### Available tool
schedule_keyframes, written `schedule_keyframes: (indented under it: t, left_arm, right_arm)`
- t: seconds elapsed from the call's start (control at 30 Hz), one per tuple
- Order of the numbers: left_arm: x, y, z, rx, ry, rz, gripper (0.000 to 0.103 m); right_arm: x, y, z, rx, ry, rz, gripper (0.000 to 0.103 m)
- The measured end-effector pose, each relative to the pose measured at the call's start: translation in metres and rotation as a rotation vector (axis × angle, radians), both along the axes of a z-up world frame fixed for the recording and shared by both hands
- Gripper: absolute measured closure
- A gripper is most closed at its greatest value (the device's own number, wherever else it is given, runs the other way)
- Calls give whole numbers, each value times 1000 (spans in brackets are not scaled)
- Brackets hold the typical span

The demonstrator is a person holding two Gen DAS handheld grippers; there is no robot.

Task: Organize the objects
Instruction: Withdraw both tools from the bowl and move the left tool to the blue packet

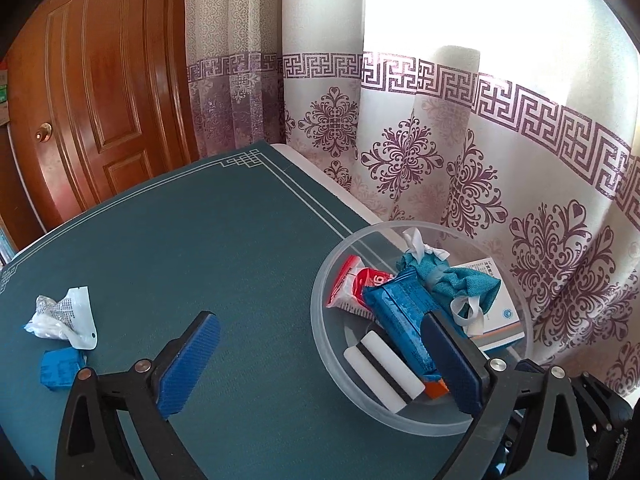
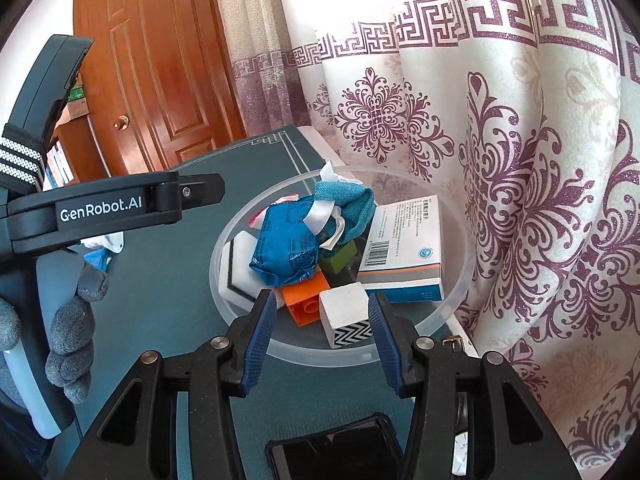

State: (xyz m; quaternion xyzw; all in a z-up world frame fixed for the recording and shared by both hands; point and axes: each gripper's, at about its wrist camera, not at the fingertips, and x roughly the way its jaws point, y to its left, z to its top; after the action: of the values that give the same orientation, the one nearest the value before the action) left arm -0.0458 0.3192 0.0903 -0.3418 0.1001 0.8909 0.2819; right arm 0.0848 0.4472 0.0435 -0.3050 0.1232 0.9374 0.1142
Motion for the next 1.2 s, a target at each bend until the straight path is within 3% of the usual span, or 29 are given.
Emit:
schedule_keyframes:
  t: [0.13, 0.4, 0.8, 1.0, 1.2]
  left_arm:
    - [-4, -10, -4, -4, -10, 25, 1]
    - [-16, -42, -13, -3, -38, 103, 1]
    - [-45, -108, -33, -13, -97, 288, 1]
    - [-59, -144, -44, -4, -145, 391, 1]
    - [-73, -174, -55, -64, -129, 495, 1]
  right_arm:
    - [1, -5, 3, 1, 11, 2, 45]
    - [2, -18, 7, 9, 18, 23, 45]
    - [-2, -45, 11, 35, 34, 69, 44]
    - [-10, -62, 15, 34, 51, 101, 38]
    - [-21, -80, 14, 30, 51, 138, 38]
